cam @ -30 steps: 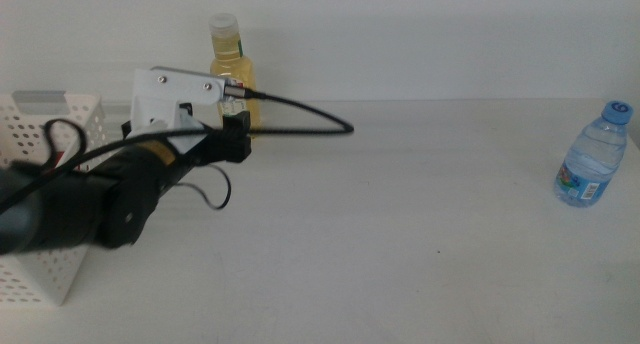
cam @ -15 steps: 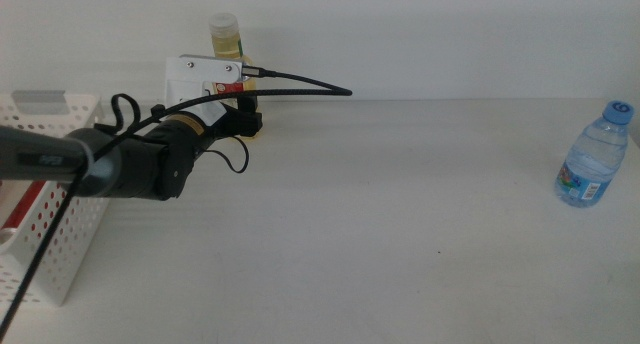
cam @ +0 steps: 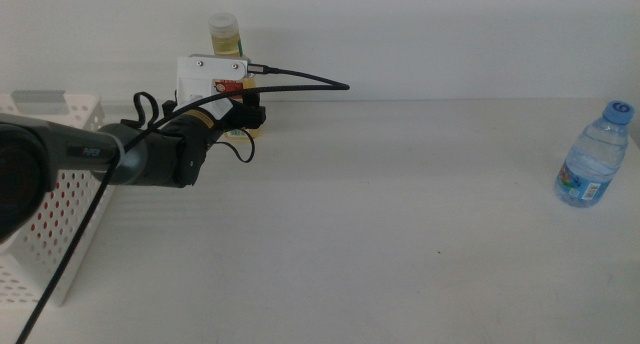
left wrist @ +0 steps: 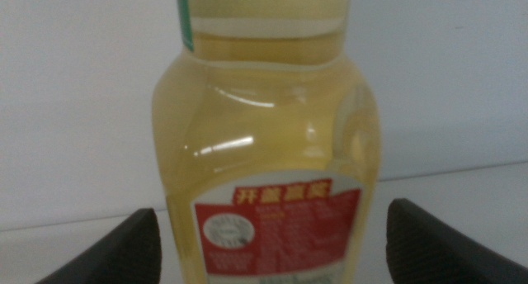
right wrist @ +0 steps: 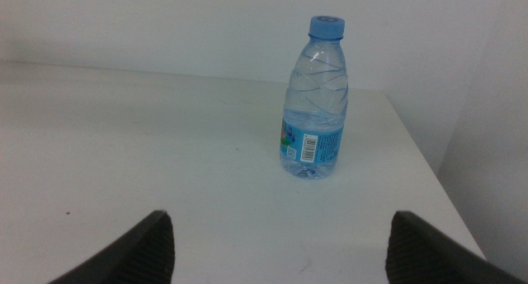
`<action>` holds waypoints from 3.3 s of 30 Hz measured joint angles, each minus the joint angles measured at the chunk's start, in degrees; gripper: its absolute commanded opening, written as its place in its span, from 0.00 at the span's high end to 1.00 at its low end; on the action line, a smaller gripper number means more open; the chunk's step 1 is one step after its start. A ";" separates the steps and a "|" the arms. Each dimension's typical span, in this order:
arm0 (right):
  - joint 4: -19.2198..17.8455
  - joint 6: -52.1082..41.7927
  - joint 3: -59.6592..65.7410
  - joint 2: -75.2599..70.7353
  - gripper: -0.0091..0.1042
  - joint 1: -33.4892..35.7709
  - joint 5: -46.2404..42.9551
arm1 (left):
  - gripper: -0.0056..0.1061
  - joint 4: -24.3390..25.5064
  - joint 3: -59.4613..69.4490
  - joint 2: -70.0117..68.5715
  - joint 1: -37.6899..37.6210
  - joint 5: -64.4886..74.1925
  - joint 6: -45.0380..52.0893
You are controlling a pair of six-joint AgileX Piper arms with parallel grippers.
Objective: Use arms to grab the bottles and put them into the dustbin to the left of the table.
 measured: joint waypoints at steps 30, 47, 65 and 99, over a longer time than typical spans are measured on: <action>0.00 0.14 0.00 0.00 0.33 0.00 0.00 | 0.99 0.67 -9.28 9.33 0.74 -4.72 -0.05; 0.00 0.14 0.00 0.00 0.33 0.00 0.00 | 0.99 0.43 15.25 -23.76 -0.73 13.56 0.26; 0.00 0.14 0.00 0.00 0.33 0.00 0.00 | 0.99 0.79 4.46 -50.41 -0.35 73.13 0.58; 0.00 0.14 0.00 0.00 0.33 0.00 0.00 | 0.99 7.50 -22.17 -17.98 30.44 105.86 18.70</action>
